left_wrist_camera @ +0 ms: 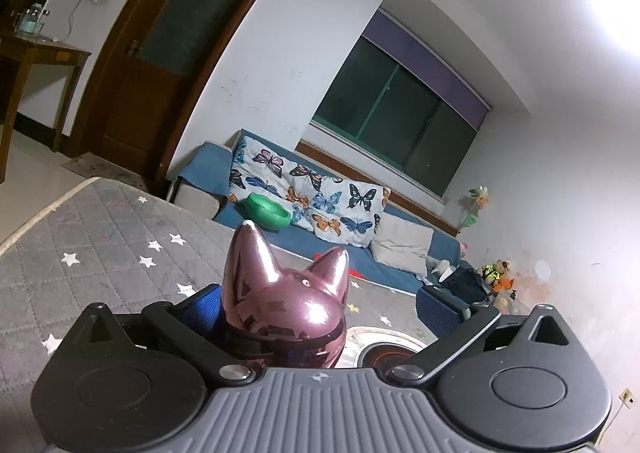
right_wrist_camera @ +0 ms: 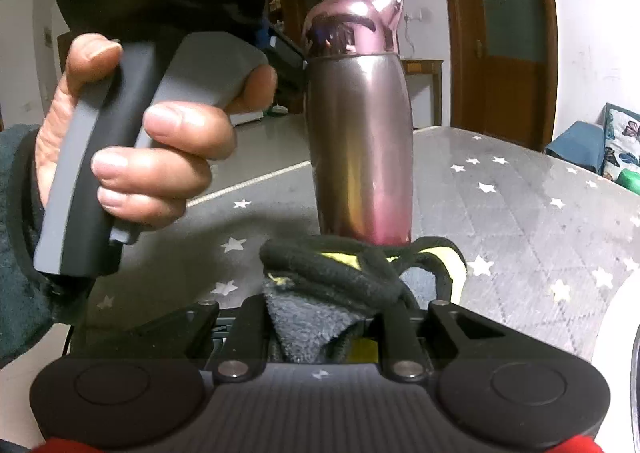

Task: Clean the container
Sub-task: 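Scrub the thermos near its cap with the sponge in the right gripper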

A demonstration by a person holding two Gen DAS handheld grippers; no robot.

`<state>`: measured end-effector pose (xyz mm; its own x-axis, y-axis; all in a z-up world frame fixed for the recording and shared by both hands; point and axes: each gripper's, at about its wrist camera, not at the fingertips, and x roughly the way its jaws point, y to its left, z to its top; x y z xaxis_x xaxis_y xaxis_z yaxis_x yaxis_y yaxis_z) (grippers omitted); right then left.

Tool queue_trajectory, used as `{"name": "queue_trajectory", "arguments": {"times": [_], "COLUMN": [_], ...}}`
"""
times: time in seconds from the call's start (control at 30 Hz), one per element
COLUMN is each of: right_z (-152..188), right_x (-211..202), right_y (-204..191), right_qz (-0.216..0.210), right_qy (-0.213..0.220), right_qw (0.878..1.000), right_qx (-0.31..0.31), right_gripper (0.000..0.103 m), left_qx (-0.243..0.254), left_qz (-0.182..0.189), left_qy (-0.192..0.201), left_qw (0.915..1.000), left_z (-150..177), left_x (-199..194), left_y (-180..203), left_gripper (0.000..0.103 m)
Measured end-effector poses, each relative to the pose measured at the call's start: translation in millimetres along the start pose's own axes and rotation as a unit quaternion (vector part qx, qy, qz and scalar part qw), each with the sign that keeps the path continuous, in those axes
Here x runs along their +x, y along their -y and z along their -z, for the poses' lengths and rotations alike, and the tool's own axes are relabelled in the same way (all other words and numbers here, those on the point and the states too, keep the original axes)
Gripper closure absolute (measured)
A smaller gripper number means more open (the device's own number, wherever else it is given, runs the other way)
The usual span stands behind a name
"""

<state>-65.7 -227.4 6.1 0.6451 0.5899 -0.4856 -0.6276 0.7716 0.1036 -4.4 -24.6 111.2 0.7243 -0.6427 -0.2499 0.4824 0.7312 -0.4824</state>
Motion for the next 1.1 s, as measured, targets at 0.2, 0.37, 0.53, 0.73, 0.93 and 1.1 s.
{"name": "queue_trajectory", "arguments": {"times": [0.2,0.37,0.53,0.73,0.93,1.1], "right_z": [-26,-37,-36,-16,-11,-45], "right_x": [-31,-38,-35,-20,-29,-18], "right_y": [-11,-17,-8,2,16,40], "right_qz": [-0.029,-0.029,-0.041,-0.03,-0.019,-0.008], "right_qy": [0.04,0.061,0.069,0.024,0.019,0.05], "right_qw": [0.999,0.996,0.996,0.999,1.0,0.999], "right_qx": [-0.014,-0.056,-0.044,-0.033,-0.003,0.014], "right_gripper": [0.085,0.085,0.085,0.085,0.086,0.085], "left_qx": [-0.004,-0.015,-0.008,0.009,0.021,0.026], "left_qz": [0.004,0.012,0.012,0.004,-0.012,-0.008], "left_qy": [-0.003,0.011,0.007,0.003,0.008,0.019], "left_qw": [1.0,0.9997,0.9999,1.0,0.9997,0.9995], "left_z": [-1,-8,-7,-2,0,-2], "left_x": [-2,-10,-9,-5,-7,-15], "left_y": [-2,-6,-6,2,5,9], "left_gripper": [0.0,0.0,0.0,0.0,0.001,0.001]}}
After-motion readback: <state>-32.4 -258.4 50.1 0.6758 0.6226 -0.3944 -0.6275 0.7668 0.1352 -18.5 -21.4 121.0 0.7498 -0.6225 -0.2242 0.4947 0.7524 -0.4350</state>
